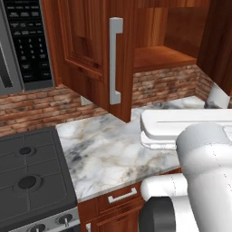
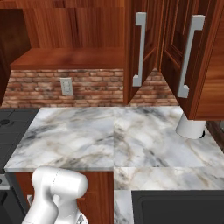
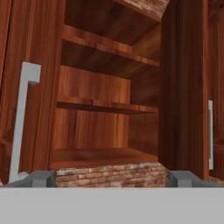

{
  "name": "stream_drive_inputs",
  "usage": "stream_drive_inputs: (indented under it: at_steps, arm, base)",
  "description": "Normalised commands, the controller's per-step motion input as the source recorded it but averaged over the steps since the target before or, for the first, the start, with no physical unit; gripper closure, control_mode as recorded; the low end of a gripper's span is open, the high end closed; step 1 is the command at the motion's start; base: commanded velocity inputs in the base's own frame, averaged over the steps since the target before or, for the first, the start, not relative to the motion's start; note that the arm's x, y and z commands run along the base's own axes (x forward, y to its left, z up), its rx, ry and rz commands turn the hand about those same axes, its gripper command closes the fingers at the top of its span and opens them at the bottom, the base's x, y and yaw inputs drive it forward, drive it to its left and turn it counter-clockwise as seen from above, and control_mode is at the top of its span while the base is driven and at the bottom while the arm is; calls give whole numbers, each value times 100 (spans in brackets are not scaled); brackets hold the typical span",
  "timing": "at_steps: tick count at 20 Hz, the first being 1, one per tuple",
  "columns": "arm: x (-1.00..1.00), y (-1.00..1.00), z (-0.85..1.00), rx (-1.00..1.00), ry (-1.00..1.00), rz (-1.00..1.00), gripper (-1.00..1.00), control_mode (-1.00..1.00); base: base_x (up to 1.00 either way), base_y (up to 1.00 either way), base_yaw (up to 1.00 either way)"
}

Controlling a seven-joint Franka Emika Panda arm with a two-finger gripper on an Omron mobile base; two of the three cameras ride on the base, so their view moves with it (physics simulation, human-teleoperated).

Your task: Close all open cabinet doors.

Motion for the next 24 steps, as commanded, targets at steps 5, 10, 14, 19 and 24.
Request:
stream_drive_inputs:
  at_steps: [5, 10, 14, 19, 24]
  arm:
    - [11, 9, 0, 0, 8, -11, -100, -100]
    - [3, 12, 0, 0, 5, -11, -100, -100]
    - [0, 4, 0, 0, 4, -2, -100, -100]
    - [4, 19, 0, 0, 0, 0, -100, -100]
    - [18, 31, 0, 0, 0, 0, -100, -100]
  base:
    - [0, 0, 0]
    - [0, 0, 0]
    - [0, 0, 0]
    - [0, 0, 0]
    - [0, 0, 0]
